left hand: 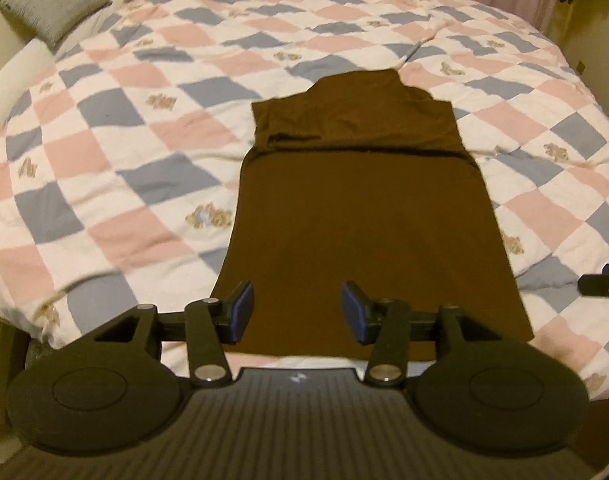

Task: Fold clothes
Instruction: 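Move both open grippers to the end of the long folded brown shirt, then grasp the shirt end with the right gripper while the left gripper grasps beside it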

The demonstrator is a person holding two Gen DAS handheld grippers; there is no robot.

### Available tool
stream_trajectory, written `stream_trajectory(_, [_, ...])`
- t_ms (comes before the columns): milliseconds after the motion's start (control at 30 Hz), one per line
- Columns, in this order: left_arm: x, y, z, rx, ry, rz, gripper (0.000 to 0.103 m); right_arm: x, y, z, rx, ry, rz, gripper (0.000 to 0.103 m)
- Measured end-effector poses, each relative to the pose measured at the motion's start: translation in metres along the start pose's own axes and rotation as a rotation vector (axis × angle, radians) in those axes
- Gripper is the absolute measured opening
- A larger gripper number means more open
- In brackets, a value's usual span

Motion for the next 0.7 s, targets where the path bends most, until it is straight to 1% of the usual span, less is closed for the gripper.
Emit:
stream_trajectory(133, [-0.013,0.003,-0.013,-0.026,0.003,-0.026,0.044,-0.013,-0.005,0.016,-0.019,0.004,-0.027,0.08])
stream_trajectory(200, [-0.025,-0.006,-0.02,-0.064,0.015,-0.015,0.045,-0.021,-0.013,0.022,0.0,0.009,-0.041,0.08])
stream_trajectory(333, [-0.064,-0.042,-0.032,-0.217,0.044,0.042,0.054,-0.046,-0.046,0.032,0.106,0.034,-0.039,0.08])
stream_trajectory(433, [-0.111,-0.083,-0.041,-0.364,0.077,0.104,0.054,-0.073,-0.087,0.039,0.139,0.029,-0.016,0.08])
stream_trajectory(500, [-0.148,-0.114,-0.048,-0.441,0.107,0.136,0.058,-0.096,-0.12,0.044,0.151,0.011,0.004,0.08])
stream_trajectory(533, [-0.17,-0.13,-0.053,-0.455,0.125,0.138,0.065,-0.109,-0.137,0.046,0.155,0.003,0.011,0.08])
stream_trajectory(567, [-0.191,-0.146,-0.058,-0.469,0.144,0.14,0.066,-0.124,-0.153,0.047,0.161,-0.001,0.015,0.08])
stream_trajectory(633, [-0.231,-0.174,-0.066,-0.462,0.186,0.132,0.066,-0.153,-0.186,0.05,0.173,-0.01,0.022,0.08])
stream_trajectory(700, [-0.269,-0.205,-0.074,-0.457,0.228,0.128,0.065,-0.18,-0.215,0.049,0.215,-0.009,0.03,0.08])
Point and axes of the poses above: each gripper's, at about its wrist camera, not at the fingertips, and x roughly against the way its jaws point, z to its right, y to its underside, the point moved 6 cm from there along -x, roughly the way its jaws point, and after that the axes turned 7 degrees about -x, right-handed, at the moved point
